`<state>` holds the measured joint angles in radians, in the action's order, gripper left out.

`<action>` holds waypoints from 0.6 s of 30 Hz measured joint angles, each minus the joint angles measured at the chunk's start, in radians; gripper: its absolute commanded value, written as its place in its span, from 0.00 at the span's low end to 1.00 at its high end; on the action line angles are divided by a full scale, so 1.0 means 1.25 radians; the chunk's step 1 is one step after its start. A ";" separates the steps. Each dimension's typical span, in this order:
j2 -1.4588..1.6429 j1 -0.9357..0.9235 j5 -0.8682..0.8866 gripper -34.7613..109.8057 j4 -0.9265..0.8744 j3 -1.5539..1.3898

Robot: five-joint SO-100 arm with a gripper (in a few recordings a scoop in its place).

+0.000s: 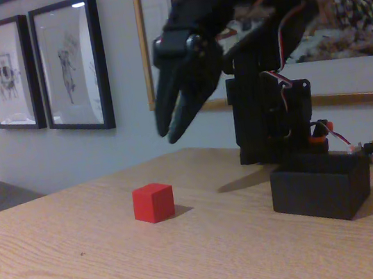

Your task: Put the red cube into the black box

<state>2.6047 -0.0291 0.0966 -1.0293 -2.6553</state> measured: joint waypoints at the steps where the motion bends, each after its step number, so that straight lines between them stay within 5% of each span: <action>1: -0.061 -0.012 0.000 0.32 0.001 0.043; 18: -0.580 -0.018 -0.001 0.47 -0.036 0.349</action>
<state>1.8791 -0.0522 0.0951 -1.0738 -2.2197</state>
